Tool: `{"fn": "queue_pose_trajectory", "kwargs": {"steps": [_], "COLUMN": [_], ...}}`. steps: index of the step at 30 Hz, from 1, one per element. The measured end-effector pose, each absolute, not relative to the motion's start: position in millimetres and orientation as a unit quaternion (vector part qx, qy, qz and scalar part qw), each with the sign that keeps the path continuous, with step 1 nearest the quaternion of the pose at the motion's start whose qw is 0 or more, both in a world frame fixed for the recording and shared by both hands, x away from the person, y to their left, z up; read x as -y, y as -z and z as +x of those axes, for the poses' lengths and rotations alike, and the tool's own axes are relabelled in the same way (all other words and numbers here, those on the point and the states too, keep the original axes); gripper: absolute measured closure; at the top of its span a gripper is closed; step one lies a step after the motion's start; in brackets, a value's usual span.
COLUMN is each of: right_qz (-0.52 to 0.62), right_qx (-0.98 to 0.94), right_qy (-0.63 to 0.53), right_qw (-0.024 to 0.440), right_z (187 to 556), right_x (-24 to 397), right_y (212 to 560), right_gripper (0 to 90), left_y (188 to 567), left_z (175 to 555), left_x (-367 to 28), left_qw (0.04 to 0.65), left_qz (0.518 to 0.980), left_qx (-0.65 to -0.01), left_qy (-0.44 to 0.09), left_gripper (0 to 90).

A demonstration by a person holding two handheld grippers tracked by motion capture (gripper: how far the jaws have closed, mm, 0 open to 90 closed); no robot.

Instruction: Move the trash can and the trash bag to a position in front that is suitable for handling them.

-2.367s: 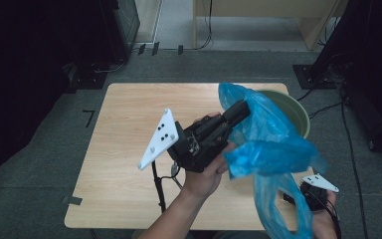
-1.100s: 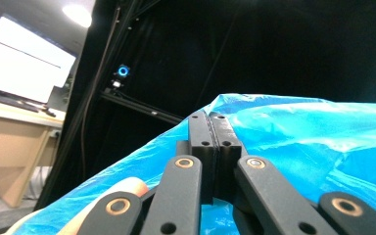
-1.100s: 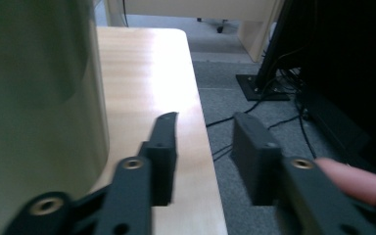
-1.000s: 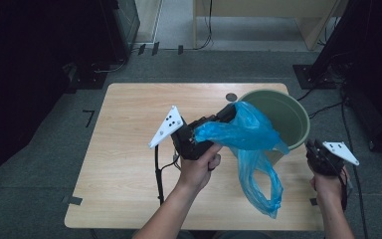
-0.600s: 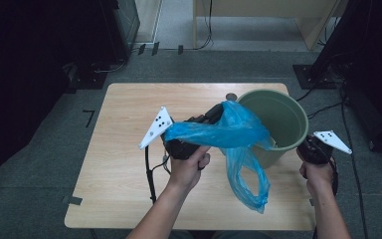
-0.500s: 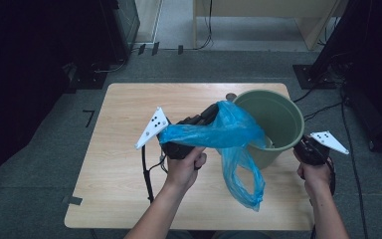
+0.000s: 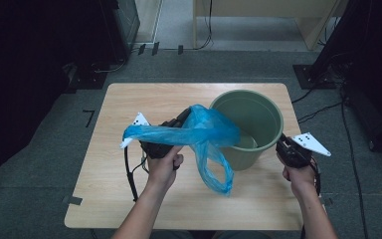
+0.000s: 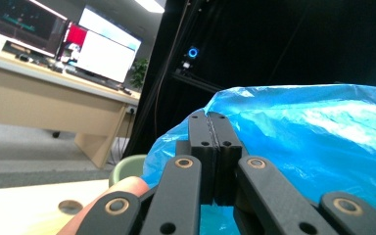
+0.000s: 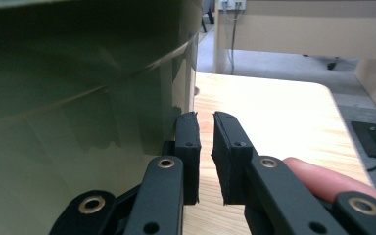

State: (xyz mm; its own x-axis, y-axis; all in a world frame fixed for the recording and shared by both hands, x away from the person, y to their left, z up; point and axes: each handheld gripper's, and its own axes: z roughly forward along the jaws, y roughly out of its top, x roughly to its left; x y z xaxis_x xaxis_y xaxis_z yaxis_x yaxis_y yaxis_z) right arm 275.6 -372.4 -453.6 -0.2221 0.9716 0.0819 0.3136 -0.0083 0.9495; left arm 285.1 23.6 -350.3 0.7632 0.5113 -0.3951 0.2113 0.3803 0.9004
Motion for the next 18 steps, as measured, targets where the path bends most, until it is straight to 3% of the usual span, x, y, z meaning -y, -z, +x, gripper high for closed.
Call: {"fn": "queue_pose_trajectory", "kwargs": {"steps": [18], "right_qz": [0.453], "right_qx": [-0.664], "right_qy": [-0.499], "right_qw": [0.322], "right_z": [272], "right_x": [300], "right_y": [445], "right_gripper": [81.7], "left_y": [386], "left_z": [304], "left_x": [-58], "left_qw": [0.71], "left_qz": [0.545], "left_qx": [-0.424], "left_qy": [-0.14], "left_gripper": [86.9]}}
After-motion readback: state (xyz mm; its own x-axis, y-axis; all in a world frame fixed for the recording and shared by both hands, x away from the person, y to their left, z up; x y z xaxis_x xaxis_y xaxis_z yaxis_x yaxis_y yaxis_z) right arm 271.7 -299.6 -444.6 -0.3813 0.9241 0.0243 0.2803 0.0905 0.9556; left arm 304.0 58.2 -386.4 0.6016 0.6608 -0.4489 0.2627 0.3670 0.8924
